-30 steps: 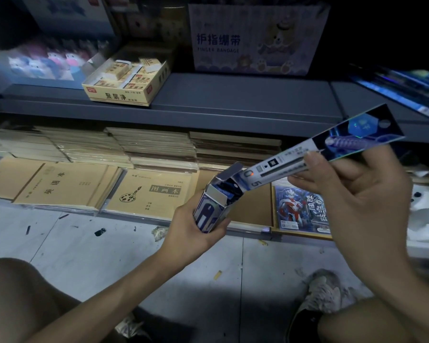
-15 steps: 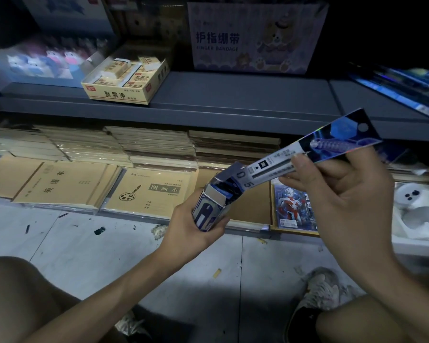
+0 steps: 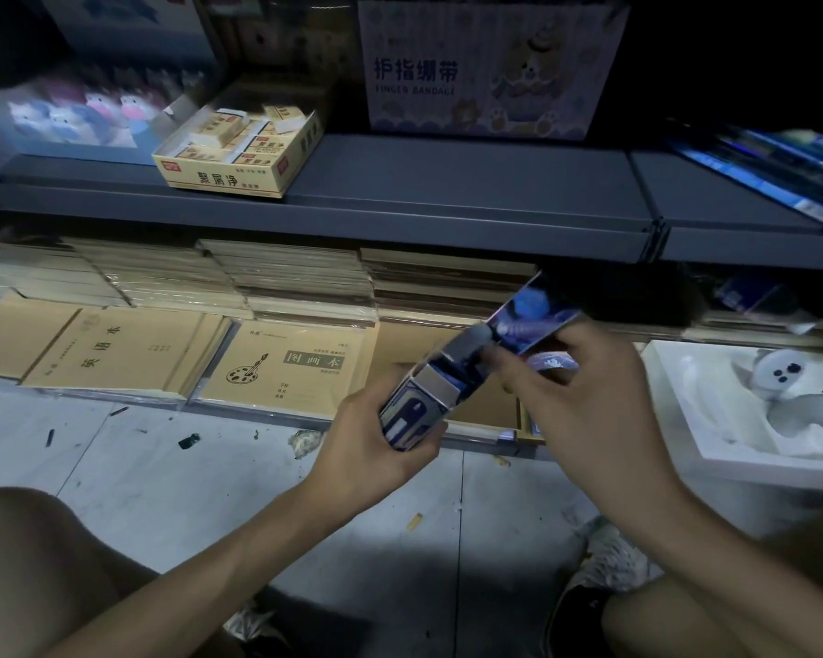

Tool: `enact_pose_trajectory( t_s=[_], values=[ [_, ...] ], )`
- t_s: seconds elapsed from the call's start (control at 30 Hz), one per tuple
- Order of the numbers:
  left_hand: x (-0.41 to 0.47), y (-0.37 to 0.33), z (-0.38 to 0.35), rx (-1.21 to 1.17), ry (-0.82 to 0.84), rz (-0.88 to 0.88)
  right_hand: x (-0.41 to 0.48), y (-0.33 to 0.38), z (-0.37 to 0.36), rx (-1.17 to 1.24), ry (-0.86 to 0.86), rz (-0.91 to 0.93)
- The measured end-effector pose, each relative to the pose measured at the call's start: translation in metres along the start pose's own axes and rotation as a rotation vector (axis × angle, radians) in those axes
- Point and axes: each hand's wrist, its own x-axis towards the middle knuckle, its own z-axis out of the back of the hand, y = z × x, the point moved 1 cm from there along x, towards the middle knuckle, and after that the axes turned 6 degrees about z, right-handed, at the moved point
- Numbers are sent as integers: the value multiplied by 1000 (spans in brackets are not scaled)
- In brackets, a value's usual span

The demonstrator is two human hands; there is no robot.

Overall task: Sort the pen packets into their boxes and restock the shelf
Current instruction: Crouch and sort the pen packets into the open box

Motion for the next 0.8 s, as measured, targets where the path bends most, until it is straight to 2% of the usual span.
enact_pose_trajectory(
  t_s=[0.13,0.3,0.57,0.8],
  values=[
    [-3,3,-1,-11,-2,37,3,-3,-1,-112,66,-113],
    [-4,4,-4,-56,4,88,8,11,15,116,-20,7],
    [-2,4,-6,-94,-7,126,0,9,7,153,-44,43],
    [-2,3,-9,-87,10,118,3,-1,2,39,4,-2]
  ],
)
